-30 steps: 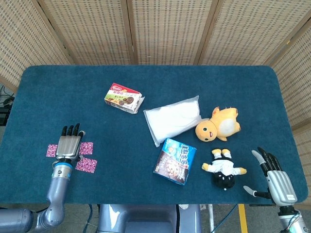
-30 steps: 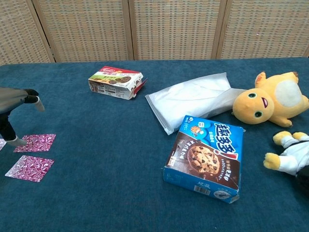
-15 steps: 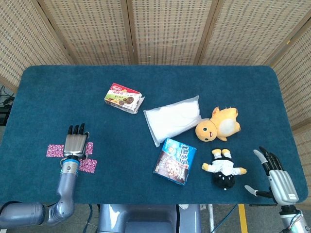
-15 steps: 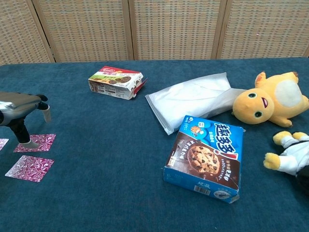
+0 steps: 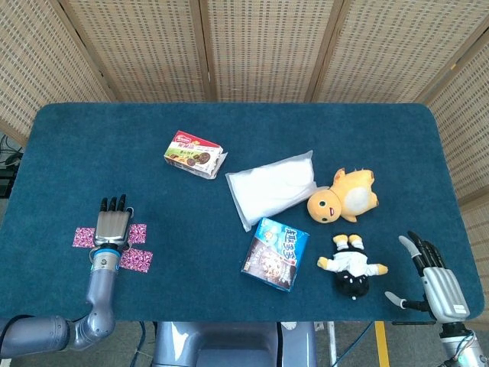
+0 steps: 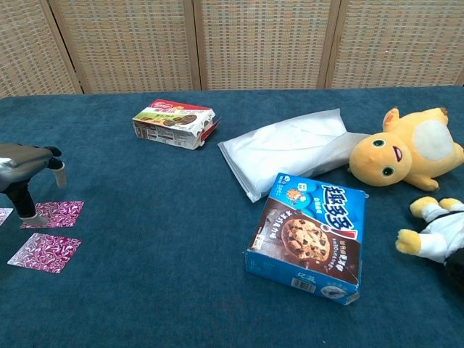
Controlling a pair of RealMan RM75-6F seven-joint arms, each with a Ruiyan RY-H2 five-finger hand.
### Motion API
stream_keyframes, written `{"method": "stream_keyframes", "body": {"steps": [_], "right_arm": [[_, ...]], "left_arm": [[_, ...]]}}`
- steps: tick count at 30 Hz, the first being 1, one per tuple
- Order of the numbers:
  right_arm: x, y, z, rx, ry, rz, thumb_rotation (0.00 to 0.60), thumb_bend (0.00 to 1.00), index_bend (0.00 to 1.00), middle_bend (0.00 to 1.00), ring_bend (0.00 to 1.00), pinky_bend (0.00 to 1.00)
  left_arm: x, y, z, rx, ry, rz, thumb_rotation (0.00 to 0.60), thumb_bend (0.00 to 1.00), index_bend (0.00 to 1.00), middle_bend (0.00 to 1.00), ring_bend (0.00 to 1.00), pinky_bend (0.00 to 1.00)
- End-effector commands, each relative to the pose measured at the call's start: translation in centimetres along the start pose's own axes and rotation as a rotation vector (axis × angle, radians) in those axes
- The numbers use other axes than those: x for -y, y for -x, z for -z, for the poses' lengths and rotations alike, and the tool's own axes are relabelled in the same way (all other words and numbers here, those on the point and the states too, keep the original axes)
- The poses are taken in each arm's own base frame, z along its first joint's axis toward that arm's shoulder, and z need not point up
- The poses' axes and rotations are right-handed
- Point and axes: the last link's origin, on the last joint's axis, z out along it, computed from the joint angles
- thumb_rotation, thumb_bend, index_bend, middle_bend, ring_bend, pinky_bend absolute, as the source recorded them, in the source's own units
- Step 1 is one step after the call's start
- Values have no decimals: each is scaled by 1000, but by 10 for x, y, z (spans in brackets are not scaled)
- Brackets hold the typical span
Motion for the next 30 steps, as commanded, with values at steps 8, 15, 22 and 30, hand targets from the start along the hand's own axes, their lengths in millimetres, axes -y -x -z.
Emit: {"method": "stream_keyframes", "body": {"steps": [8, 15, 22, 30], "right_arm": [[-1, 0, 0, 1, 1, 0, 600, 106, 43, 0, 0, 0], [-1, 0, 0, -2, 1, -2, 600, 106, 43, 0, 0, 0], [-1, 0, 0, 1, 0, -1, 600, 105, 43, 0, 0, 0], [-1, 0, 0, 0, 1, -1, 600, 106, 42, 0, 0, 0]], "left_arm": [[-2, 7, -2, 12, 6, -12, 600, 206, 305, 0, 0, 0], [-3, 9, -5, 14, -3, -13, 600, 212, 305, 0, 0, 0], [-3, 12, -7, 21, -8, -23, 600, 214, 305, 0, 0, 0], [-5, 13, -8, 26, -8, -24, 600, 215, 305, 0, 0, 0]]}}
